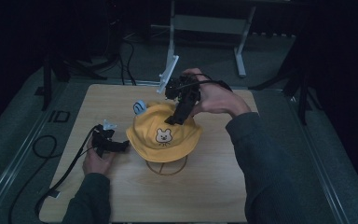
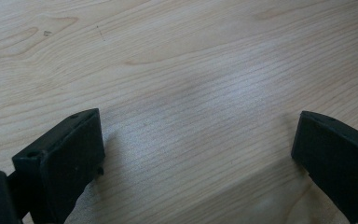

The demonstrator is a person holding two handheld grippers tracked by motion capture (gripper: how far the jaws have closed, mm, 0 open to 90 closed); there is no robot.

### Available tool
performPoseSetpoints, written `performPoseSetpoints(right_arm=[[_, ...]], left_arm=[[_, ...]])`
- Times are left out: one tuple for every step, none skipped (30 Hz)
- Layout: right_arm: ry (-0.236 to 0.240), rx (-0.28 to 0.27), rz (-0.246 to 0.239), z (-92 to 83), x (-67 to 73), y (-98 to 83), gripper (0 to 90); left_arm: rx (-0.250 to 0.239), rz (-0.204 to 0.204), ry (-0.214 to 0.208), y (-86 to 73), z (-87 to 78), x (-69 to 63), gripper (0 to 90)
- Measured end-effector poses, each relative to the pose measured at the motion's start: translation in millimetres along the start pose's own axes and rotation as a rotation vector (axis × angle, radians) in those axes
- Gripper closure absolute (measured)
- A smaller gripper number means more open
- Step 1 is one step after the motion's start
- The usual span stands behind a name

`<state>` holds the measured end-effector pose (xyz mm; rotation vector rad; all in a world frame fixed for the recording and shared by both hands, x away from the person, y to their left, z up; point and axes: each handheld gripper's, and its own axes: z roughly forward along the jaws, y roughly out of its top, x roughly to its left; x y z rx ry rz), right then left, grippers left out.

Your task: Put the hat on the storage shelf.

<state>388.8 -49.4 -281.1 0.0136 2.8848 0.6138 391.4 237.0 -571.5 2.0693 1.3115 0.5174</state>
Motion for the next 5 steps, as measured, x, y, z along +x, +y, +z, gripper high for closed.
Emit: performPoseSetpoints(right_arm=[[-0.003, -0.001, -0.002, -0.8, 0.3, -0.4, 11.0], [-0.007, 0.001, 0.0, -2.0, 0.8, -0.8, 10.9], [-0.007, 0.0, -0.002, -2.5, 0.8, -1.2, 10.9], [-0.005, 0.002, -0.003, -3.3, 0.9, -2.0, 10.8], [-0.011, 0.001, 0.002, -4.1, 1.1, -2.7, 10.8]], left_arm=[[0.0, -0.001, 0.0, 0.0, 0.0, -0.1, 2.2], [0.001, -0.001, -0.001, 0.0, 0.0, -0.1, 2.2], [0.001, 0.001, 0.0, 0.0, -0.1, 0.1, 2.2], [0.001, 0.001, 0.0, 0.0, -0.1, 0.1, 2.2], [0.001, 0.0, -0.001, 0.0, 0.0, 0.0, 2.2]])
